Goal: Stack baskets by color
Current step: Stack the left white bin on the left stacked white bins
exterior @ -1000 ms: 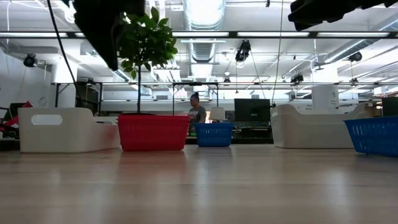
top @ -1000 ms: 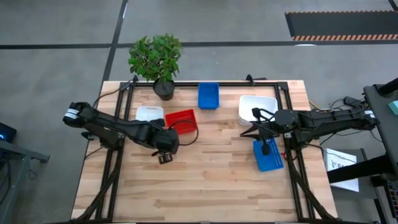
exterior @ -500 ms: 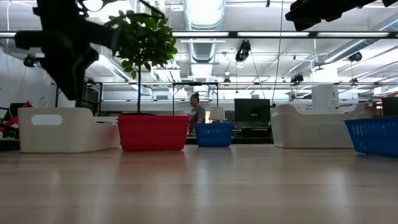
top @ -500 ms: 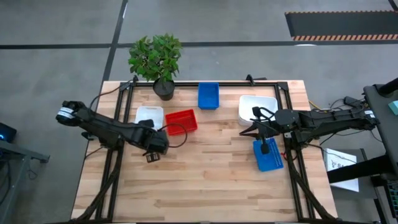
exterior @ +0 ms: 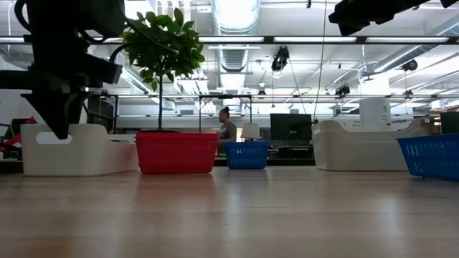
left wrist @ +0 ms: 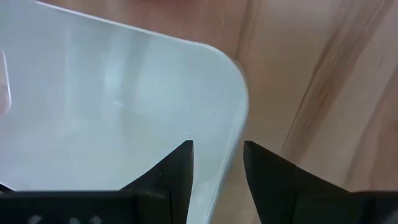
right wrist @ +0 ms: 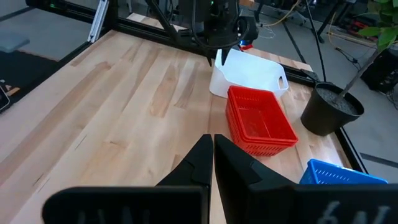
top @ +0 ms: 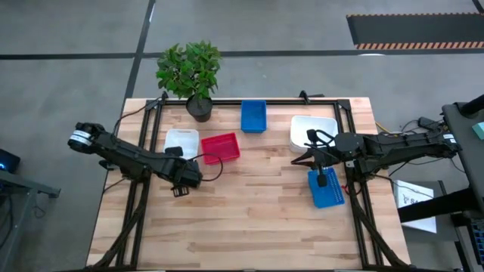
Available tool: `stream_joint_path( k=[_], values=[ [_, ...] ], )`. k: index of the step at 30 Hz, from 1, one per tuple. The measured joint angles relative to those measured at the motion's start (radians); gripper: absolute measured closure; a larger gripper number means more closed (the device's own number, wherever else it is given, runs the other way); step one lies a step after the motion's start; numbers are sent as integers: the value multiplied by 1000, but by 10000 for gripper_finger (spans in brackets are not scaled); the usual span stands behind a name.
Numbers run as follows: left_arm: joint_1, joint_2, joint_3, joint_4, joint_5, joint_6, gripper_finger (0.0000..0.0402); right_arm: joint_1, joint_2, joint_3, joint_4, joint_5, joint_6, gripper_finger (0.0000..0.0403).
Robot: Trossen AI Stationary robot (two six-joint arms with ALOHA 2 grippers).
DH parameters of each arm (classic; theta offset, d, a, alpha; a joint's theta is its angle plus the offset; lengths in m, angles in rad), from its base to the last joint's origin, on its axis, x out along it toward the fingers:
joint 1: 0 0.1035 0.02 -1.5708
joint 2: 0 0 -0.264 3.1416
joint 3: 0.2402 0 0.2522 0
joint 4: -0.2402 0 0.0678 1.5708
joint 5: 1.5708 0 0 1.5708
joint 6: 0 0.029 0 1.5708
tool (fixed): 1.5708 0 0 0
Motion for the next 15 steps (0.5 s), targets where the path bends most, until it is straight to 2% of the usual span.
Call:
stream_joint_path(
  k=[8,15],
  values=[
    [0,0,-1,4,0,0,289,0,0,0,0,0,-1,394],
    [0,0,-1,6,11,-2,377,0,0,0,0,0,-12,394]
  ],
)
